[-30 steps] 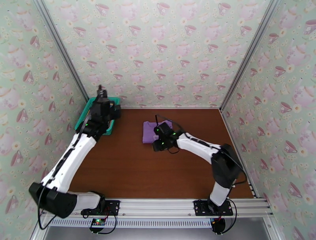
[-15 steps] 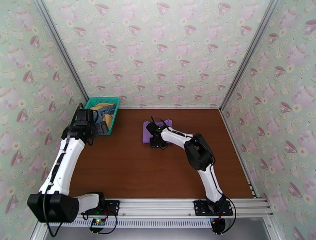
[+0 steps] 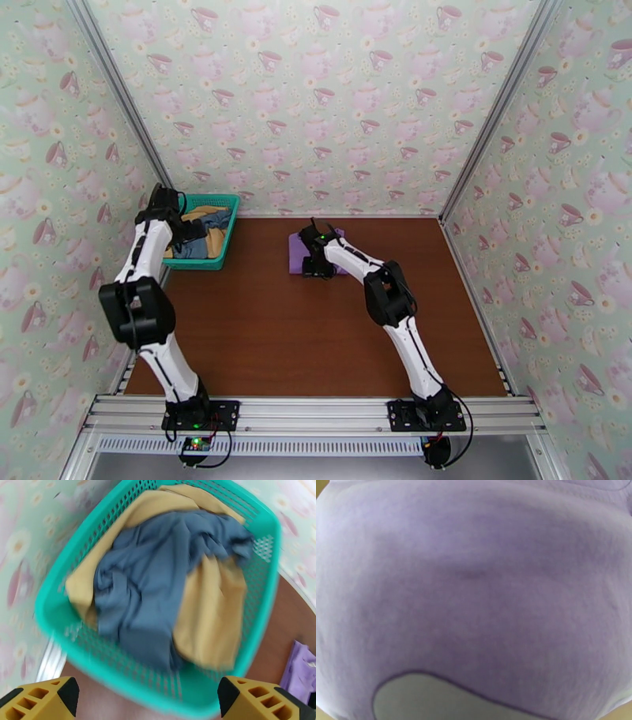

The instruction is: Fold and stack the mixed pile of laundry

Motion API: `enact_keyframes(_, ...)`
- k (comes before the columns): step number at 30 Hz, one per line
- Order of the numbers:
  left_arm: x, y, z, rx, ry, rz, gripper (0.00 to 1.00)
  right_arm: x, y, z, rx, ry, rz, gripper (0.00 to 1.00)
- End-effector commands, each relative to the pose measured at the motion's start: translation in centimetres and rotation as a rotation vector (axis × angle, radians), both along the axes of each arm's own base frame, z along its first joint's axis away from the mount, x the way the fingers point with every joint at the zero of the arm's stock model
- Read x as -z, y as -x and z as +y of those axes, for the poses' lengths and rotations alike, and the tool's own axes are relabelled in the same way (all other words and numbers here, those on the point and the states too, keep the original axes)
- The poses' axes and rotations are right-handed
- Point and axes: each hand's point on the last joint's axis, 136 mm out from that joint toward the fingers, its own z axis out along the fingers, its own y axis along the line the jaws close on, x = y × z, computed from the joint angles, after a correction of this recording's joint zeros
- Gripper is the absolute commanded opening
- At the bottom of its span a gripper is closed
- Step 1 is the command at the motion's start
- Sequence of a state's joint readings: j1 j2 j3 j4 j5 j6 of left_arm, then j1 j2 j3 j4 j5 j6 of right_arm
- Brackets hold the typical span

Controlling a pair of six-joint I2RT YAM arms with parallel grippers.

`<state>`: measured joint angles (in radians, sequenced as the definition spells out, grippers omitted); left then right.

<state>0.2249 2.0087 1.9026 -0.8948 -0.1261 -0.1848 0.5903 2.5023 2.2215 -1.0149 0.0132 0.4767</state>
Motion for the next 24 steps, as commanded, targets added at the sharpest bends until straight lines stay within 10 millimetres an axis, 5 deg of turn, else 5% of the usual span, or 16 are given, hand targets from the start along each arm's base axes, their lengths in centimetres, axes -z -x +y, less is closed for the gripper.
enact_keyframes(1,1.9,-2.7,0.3,0.054,-0.014,0.029,0.95,3.6,-4.0,-2.0,0.015,0.017,-0.024,0.58)
enact_keyframes(6,4.4,-6.4,1.4,0.070,-0.043,0.031,0.92,2.6,-7.8,-2.2,0.027,-0.057,-0.079,0.60)
enact_keyframes(11,7.6,-9.2,2.4,0.093,-0.079,0.049,0.86,1.3,-7.8,-1.9,-0.056,-0.091,-0.114,0.58)
enact_keyframes(15,10.0,-10.7,2.2,0.123,-0.061,0.046,0.72,-1.0,-5.0,-1.4,-0.125,-0.110,-0.166,0.57)
enact_keyframes(17,10.8,-11.2,2.1,0.127,-0.055,0.039,0.49,-2.7,-2.9,-1.3,-0.145,-0.131,-0.204,0.56)
enact_keyframes(20,10.6,-11.5,2.5,0.113,-0.067,0.021,0.00,-4.6,0.4,-1.9,-0.176,-0.131,-0.235,0.52)
enact_keyframes(24,6.5,-11.9,2.7,0.102,-0.094,-0.057,0.00,-7.5,5.2,-3.2,-0.220,-0.108,-0.282,0.44)
